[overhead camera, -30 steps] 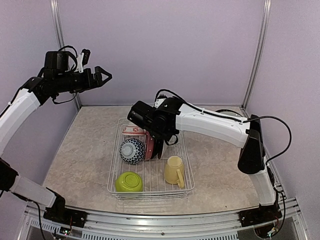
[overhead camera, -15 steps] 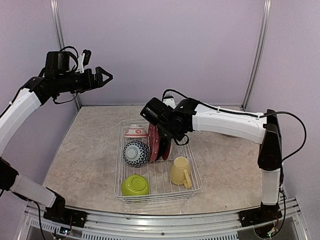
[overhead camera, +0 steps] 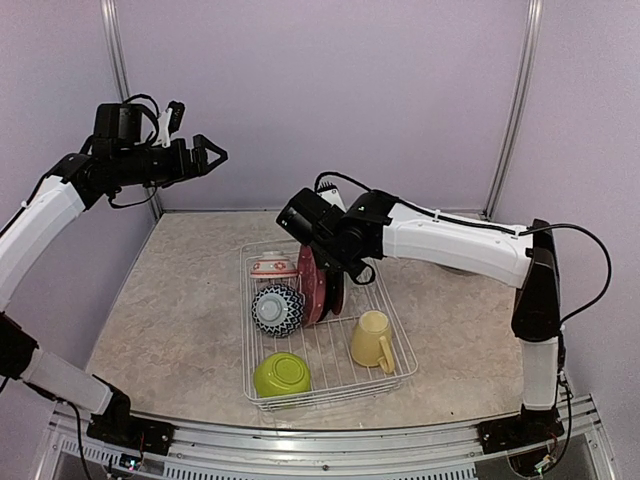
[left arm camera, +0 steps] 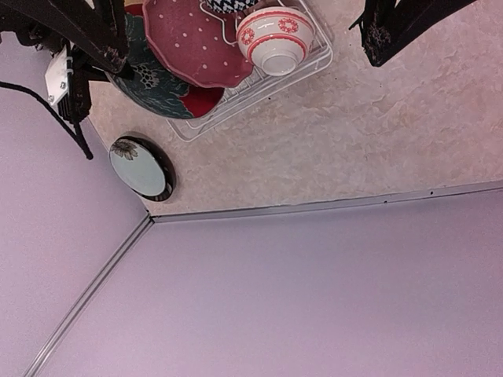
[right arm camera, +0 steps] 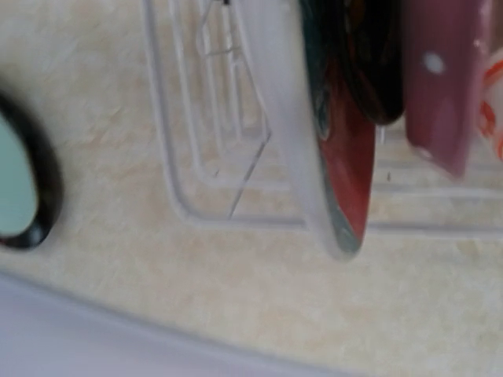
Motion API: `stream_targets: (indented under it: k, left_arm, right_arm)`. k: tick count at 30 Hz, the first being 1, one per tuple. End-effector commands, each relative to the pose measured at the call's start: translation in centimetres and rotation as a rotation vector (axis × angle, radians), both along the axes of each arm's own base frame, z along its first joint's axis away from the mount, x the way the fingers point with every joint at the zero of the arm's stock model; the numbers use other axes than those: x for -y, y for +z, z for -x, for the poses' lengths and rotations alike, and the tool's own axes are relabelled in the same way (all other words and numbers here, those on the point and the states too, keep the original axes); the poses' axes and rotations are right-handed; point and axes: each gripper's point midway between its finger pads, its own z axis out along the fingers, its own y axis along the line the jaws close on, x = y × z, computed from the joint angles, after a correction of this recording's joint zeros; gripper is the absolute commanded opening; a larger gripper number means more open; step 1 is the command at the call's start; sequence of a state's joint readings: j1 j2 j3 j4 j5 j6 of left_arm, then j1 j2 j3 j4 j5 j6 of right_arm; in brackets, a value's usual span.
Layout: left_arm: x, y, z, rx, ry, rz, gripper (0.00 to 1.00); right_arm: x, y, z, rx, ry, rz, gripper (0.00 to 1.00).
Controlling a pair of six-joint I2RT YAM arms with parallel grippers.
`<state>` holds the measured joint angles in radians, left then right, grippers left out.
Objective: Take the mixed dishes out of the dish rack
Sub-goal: Grab the plate from the dish rack.
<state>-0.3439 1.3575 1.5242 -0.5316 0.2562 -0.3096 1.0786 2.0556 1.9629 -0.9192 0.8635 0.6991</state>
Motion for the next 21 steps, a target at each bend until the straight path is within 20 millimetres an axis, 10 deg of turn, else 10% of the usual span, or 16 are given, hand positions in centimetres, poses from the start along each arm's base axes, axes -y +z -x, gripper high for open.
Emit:
stream_targets:
  k: [1, 7, 21]
  left_arm:
    - [0.5, -0.5, 0.0, -0.02, -0.019, 0.001, 0.99]
    - [0.5, -0.5, 0.0, -0.023, -0.016, 0.001, 0.99]
    - [0.6, -0.5, 0.0, -0.025, -0.019, 0.004, 0.99]
  right_arm:
    - [2.0, 12.9, 0.0, 0.303, -0.1, -0.211, 0.0]
    - [0.7, 9.7, -0.5, 0.249, -0.097, -0.154, 0.0]
    - [6.6, 15.5, 0.4, 0.339, -0.122, -0.228, 0.0]
